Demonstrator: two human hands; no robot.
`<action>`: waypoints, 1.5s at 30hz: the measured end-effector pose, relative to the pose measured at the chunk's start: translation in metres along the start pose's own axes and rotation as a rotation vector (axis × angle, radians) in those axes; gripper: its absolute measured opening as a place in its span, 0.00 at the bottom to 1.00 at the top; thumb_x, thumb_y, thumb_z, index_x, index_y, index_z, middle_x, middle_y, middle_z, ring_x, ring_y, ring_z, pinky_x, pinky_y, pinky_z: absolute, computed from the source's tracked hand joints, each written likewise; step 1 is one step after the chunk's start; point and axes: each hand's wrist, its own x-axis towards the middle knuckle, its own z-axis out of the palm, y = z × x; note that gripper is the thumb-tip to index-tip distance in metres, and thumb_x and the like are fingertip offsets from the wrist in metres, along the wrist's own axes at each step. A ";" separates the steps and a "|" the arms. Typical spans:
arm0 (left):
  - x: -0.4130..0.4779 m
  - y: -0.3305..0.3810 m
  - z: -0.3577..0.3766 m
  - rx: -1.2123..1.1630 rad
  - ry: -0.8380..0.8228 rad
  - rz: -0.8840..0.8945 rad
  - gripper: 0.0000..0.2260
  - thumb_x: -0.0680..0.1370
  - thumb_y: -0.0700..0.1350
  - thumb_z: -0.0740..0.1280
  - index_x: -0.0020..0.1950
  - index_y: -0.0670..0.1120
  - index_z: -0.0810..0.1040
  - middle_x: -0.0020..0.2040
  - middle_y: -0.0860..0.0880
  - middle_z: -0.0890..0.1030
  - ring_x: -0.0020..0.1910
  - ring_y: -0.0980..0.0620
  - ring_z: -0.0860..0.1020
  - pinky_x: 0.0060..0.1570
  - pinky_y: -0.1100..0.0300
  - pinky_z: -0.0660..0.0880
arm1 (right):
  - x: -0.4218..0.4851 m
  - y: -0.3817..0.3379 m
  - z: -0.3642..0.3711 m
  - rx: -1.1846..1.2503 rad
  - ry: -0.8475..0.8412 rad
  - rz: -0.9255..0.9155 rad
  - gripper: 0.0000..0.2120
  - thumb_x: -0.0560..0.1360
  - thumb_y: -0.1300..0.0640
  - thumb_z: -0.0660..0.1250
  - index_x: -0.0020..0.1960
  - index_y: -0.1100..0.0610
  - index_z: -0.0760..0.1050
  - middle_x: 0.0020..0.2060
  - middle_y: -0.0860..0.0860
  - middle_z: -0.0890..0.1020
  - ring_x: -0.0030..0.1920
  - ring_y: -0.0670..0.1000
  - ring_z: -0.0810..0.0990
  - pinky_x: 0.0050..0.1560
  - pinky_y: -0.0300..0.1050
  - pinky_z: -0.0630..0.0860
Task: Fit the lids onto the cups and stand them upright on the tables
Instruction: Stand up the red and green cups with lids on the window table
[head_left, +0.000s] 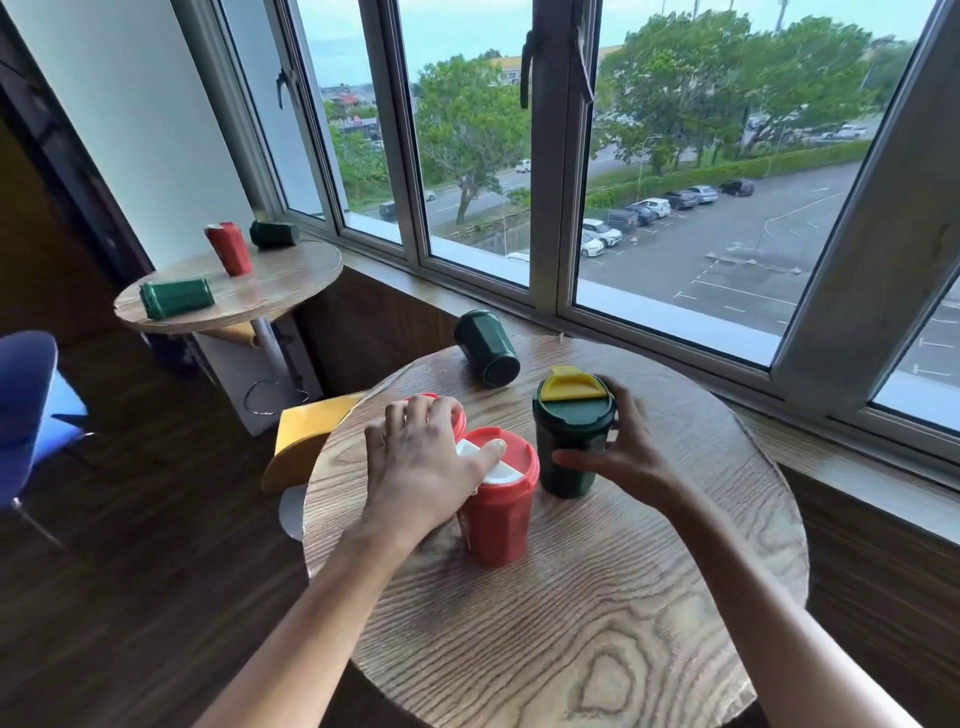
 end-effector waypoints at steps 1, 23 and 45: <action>0.000 0.000 0.000 0.002 0.000 0.001 0.24 0.72 0.67 0.61 0.63 0.55 0.71 0.62 0.54 0.71 0.66 0.50 0.64 0.65 0.51 0.56 | 0.001 -0.002 -0.004 0.043 -0.069 0.037 0.46 0.58 0.53 0.82 0.66 0.33 0.60 0.60 0.44 0.68 0.61 0.53 0.71 0.60 0.49 0.75; -0.002 0.000 -0.001 0.019 -0.010 -0.003 0.25 0.73 0.67 0.60 0.65 0.55 0.70 0.64 0.53 0.71 0.67 0.49 0.64 0.65 0.51 0.57 | 0.031 -0.047 -0.045 0.209 -0.646 0.176 0.36 0.65 0.66 0.76 0.68 0.49 0.70 0.63 0.50 0.78 0.63 0.50 0.78 0.56 0.40 0.77; -0.001 -0.001 -0.001 0.021 0.006 0.008 0.24 0.73 0.68 0.60 0.62 0.55 0.71 0.62 0.53 0.71 0.65 0.50 0.65 0.63 0.52 0.58 | 0.028 -0.059 -0.023 -0.118 -0.528 -0.041 0.30 0.63 0.62 0.80 0.58 0.44 0.73 0.57 0.45 0.78 0.57 0.46 0.77 0.58 0.43 0.75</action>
